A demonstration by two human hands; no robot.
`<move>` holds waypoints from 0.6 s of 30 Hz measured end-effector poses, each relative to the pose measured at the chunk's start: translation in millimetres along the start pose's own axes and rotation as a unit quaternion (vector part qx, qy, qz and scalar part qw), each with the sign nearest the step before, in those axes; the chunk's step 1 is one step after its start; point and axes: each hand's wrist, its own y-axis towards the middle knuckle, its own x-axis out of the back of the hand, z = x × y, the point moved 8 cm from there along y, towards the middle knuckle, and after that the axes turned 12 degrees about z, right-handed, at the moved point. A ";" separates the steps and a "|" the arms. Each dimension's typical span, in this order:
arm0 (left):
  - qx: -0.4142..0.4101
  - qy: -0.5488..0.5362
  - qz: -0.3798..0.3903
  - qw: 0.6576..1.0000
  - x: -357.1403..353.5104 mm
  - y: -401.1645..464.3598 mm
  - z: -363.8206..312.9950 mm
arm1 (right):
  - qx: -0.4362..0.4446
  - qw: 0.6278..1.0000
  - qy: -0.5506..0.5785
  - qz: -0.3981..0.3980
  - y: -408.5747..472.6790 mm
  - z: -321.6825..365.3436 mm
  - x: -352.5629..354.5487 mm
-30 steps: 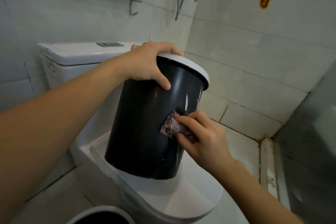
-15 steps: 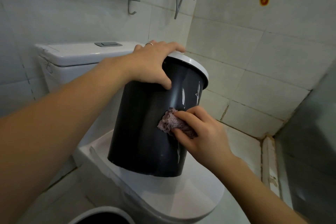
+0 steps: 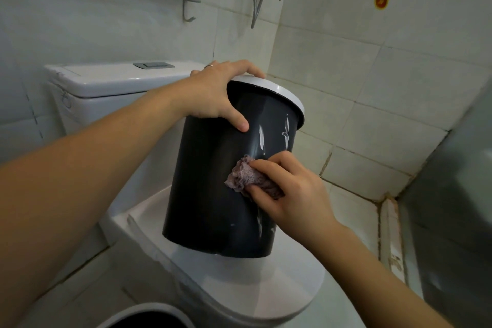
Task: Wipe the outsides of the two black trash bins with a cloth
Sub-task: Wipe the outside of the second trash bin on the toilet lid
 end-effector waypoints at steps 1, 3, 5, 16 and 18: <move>0.001 -0.001 -0.003 1.000 -0.2 0.4 1.2 | 0.000 1.000 -0.001 0.003 0.7 0.0 0.5; 0.005 0.002 -0.009 1.000 -0.1 1.1 4.0 | -0.001 1.000 0.000 0.009 1.4 0.1 1.4; 0.009 0.000 -0.005 1.000 0.4 1.5 5.4 | 0.010 1.000 -0.008 0.021 -1.8 2.7 0.0; 0.018 0.001 0.013 1.000 2.5 -4.8 8.2 | 0.108 0.990 -0.054 0.076 -31.5 26.5 -15.1; 0.022 -0.002 0.013 1.000 2.3 -4.9 10.6 | 0.060 0.996 -0.053 0.044 -20.8 16.3 -9.0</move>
